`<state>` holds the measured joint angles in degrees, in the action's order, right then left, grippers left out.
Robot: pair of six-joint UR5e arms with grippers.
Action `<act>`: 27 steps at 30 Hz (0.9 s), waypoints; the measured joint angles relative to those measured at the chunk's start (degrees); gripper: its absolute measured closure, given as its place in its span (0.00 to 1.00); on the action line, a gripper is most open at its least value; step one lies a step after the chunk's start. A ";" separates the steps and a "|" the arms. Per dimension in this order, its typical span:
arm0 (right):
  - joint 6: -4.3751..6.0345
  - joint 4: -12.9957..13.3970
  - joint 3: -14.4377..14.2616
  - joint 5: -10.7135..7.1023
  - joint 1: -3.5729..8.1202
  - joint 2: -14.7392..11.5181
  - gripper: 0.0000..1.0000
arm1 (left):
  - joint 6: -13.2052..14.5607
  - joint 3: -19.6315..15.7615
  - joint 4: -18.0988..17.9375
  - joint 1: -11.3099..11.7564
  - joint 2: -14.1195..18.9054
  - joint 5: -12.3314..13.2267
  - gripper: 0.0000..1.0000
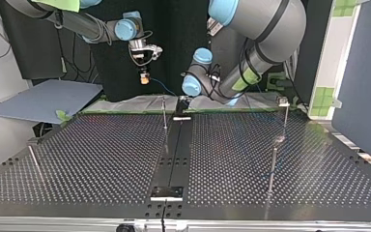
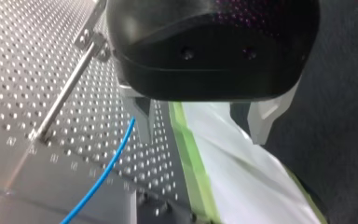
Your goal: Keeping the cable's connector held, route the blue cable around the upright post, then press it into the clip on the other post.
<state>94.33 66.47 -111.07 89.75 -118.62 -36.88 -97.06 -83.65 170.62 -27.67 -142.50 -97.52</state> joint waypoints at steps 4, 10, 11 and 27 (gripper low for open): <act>-0.40 -0.01 0.01 0.01 0.05 0.00 1.00 | -2.54 0.00 -0.05 -0.48 0.00 2.54 0.00; -1.27 0.00 0.11 0.00 0.10 0.00 1.00 | -6.03 0.00 -0.63 -1.04 0.01 6.03 0.00; -1.44 -0.01 0.14 0.00 0.10 0.00 1.00 | -6.53 0.00 -0.78 -1.08 0.01 6.53 0.00; -2.09 -0.16 0.54 -0.09 0.09 0.14 1.00 | -15.49 0.00 -2.69 -1.04 0.05 14.93 0.00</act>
<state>92.24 66.32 -110.54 89.66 -118.53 -36.73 -112.55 -83.65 167.93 -28.71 -142.45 -82.59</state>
